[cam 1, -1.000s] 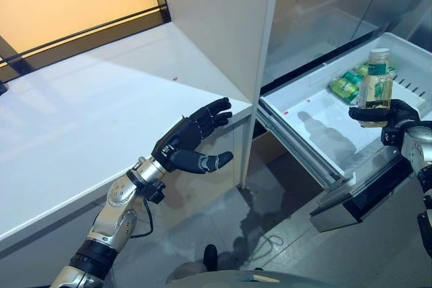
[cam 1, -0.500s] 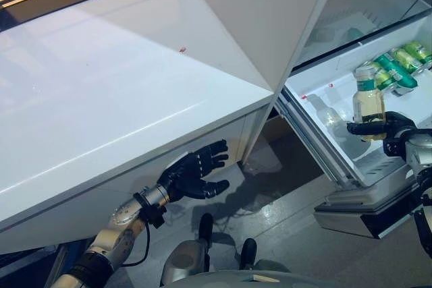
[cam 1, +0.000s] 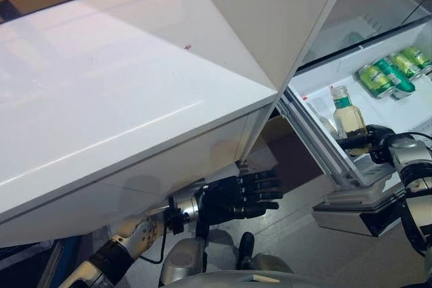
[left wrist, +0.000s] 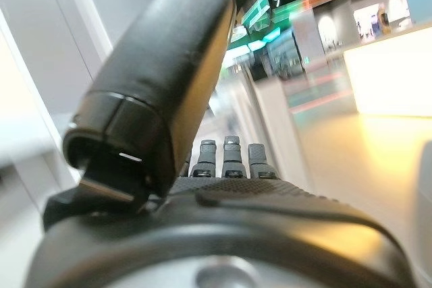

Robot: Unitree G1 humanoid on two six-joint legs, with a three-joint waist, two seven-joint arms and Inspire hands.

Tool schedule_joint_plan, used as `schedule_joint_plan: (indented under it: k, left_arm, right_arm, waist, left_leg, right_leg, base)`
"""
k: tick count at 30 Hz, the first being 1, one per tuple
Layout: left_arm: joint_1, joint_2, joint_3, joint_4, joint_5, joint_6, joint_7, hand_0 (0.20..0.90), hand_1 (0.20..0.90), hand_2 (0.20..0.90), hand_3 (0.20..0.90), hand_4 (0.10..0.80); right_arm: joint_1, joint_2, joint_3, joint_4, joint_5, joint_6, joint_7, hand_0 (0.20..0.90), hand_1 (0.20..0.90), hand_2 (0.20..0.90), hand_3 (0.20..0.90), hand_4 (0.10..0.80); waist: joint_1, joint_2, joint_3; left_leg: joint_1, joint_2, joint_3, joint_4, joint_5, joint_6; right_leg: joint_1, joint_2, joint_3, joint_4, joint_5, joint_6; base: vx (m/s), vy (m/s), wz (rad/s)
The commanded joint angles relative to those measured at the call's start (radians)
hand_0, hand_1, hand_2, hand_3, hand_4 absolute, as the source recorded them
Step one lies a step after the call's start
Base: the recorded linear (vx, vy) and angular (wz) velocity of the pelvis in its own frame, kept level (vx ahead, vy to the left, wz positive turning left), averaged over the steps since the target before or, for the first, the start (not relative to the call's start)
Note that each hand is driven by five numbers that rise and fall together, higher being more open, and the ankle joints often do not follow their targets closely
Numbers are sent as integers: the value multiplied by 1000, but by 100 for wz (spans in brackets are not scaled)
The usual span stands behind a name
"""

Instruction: Put drinks into fridge and close the fridge

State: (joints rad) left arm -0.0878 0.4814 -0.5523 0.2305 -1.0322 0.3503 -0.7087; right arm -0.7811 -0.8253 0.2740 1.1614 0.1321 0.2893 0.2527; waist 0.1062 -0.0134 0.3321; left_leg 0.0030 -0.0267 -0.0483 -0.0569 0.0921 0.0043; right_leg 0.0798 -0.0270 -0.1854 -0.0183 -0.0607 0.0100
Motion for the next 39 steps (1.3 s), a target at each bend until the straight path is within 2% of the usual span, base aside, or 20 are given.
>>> schedule_joint_plan:
  k: [1,2,4,5,6,7,10,14,18,22,25,29,32,34,37,39]
  left_arm:
    - [52,-14,-15,13,75,-95,2,900,900,900,900,800]
    - [61,-8,-11,75,112,-134,8,900,900,900,900,800]
    - [68,-5,0,120,129,-157,37,900,900,900,900,800]
    - [76,-4,15,185,166,-202,51,900,900,900,900,800]
    - [77,-4,25,209,174,-217,77,900,900,900,900,800]
    - [77,-4,38,243,185,-248,110,900,900,900,900,800]
    - [68,-9,75,315,220,-285,218,900,900,900,900,800]
    - [40,-25,157,429,347,-310,401,900,900,900,900,800]
    - [20,-33,263,539,447,-270,523,900,900,900,900,800]
    - [30,-30,358,617,474,-242,583,900,900,900,900,800]
    - [49,-36,412,629,415,-235,605,900,900,900,900,800]
    - [69,-54,443,651,376,-253,612,900,900,900,900,800]
    - [86,-78,457,675,371,-277,595,900,900,900,900,800]
    - [95,-105,465,699,380,-297,583,900,900,900,900,800]
    - [97,-121,465,720,394,-314,570,900,900,900,900,800]
    - [98,-146,462,735,411,-331,568,900,900,900,900,800]
  right_arm:
    - [-161,-121,66,-21,-47,-18,-7,300,300,300,200,100]
    - [-172,-123,77,-21,-54,-19,-7,300,300,300,200,100]
    - [-184,-124,87,-25,-51,-13,-9,300,300,300,200,100]
    - [-196,-118,95,-32,-55,-5,-18,404,404,404,321,221]
    - [-203,-114,100,-34,-57,1,-23,851,851,851,842,742]
    - [-207,-108,103,-38,-65,5,-30,900,900,900,900,800]
    - [-218,-97,110,-59,-67,12,-72,900,900,900,900,800]
    - [-220,-93,110,-139,-59,1,-122,900,900,900,900,800]
    - [-220,-110,90,-291,47,22,-186,900,900,900,900,800]
    - [-207,-154,56,-473,156,-12,-298,900,900,900,900,800]
    - [-195,-191,-15,-603,216,-77,-386,900,900,900,900,800]
    - [-165,-210,-121,-742,267,-151,-495,900,900,900,900,800]
    - [-121,-214,-212,-852,328,-248,-577,900,900,900,900,800]
    - [-49,-188,-317,-965,375,-359,-645,900,900,900,900,800]
    - [22,-146,-400,-1034,384,-454,-698,900,900,900,900,800]
    - [80,-91,-468,-1094,384,-552,-771,900,900,900,900,800]
  waist:
    - [0,19,-15]
    - [3,22,-1]
    - [5,25,8]
    - [9,26,23]
    - [9,27,29]
    - [11,27,38]
    - [13,22,56]
    - [16,6,80]
    - [15,-8,101]
    - [3,-14,116]
    - [-10,-11,119]
    - [-27,-5,113]
    - [-41,2,107]
    - [-61,7,91]
    - [-72,7,73]
    - [-87,10,56]
  left_leg:
    - [-72,-6,55,156,-157,22]
    - [-86,-6,54,160,-153,22]
    - [-97,-5,55,161,-149,23]
    - [-112,-6,56,164,-145,24]
    - [-122,-5,56,167,-143,24]
    - [-134,-5,57,171,-140,24]
    - [-159,-5,59,182,-137,25]
    - [-196,-4,63,204,-135,25]
    - [-221,-1,69,225,-138,22]
    - [-233,0,77,230,-139,18]
    - [-234,-3,85,227,-142,19]
    - [-232,-6,91,216,-141,18]
    - [-213,-8,99,202,-146,17]
    - [-192,-10,107,182,-149,18]
    - [-181,-13,113,169,-147,19]
    - [-165,-17,119,156,-150,21]
  right_leg:
    - [-121,20,14,137,-10,8]
    - [-132,20,14,139,-8,8]
    - [-141,21,14,140,-5,8]
    - [-154,21,14,142,-1,9]
    - [-165,22,14,145,0,9]
    - [-176,22,14,148,3,9]
    - [-198,22,13,156,8,9]
    - [-227,20,6,166,18,11]
    - [-251,15,-5,182,21,15]
    - [-272,10,-9,198,19,19]
    - [-285,8,-6,208,13,20]
    - [-293,5,-1,208,9,22]
    - [-282,4,7,203,1,24]
    - [-271,4,16,193,-3,28]
    - [-265,4,24,181,1,30]
    - [-257,3,35,172,2,34]
  base:
    - [-79,-25,-3]
    - [-82,-26,-3]
    - [-74,-24,-9]
    - [-76,-22,-10]
    - [-100,-24,-7]
    - [-74,-14,-3]
    - [-57,-22,-1]
    - [-53,-40,-1]
    - [-49,-28,-5]
    - [-43,31,-5]
    - [-31,59,-12]
    - [-33,81,-6]
    - [-15,85,-6]
    - [1,94,0]
    - [6,53,-5]
    - [-7,66,-13]
